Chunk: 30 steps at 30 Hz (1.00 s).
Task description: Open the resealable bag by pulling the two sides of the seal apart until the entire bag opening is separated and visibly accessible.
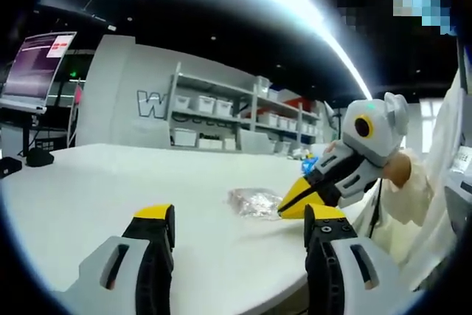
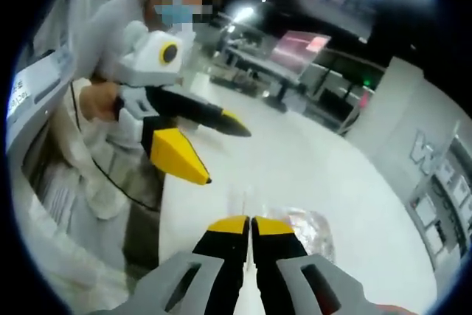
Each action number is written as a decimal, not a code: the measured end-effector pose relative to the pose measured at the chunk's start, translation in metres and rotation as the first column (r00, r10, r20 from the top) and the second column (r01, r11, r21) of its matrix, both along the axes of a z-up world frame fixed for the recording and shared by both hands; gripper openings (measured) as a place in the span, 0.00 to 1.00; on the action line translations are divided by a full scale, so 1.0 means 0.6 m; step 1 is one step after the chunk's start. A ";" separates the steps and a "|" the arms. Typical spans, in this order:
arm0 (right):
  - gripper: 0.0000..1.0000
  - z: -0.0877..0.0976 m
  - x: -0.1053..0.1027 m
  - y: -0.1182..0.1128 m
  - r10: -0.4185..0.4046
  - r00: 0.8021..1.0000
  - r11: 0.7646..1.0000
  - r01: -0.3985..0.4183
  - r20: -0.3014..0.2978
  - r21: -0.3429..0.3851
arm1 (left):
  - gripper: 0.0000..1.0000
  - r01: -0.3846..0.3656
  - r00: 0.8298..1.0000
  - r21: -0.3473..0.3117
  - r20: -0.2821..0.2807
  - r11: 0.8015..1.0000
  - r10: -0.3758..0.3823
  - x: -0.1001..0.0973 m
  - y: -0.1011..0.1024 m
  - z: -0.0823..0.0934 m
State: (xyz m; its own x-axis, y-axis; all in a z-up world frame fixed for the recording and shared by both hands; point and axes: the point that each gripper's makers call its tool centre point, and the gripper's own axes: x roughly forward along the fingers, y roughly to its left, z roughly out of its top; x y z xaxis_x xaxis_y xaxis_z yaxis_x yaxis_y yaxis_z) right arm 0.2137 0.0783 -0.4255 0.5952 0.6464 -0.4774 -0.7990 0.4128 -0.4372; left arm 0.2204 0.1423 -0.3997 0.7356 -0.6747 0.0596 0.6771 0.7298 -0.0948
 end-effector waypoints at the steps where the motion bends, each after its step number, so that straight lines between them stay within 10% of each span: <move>1: 0.00 -0.001 0.000 0.000 -0.002 1.000 1.000 0.002 -0.004 0.004 | 0.67 0.006 1.000 -0.001 0.005 1.000 -0.006 -0.002 -0.002 0.001; 30: 0.00 0.006 0.004 -0.014 -0.088 0.994 0.976 0.099 -0.064 0.194 | 0.59 0.027 1.000 0.005 -0.001 1.000 -0.027 -0.009 -0.016 0.004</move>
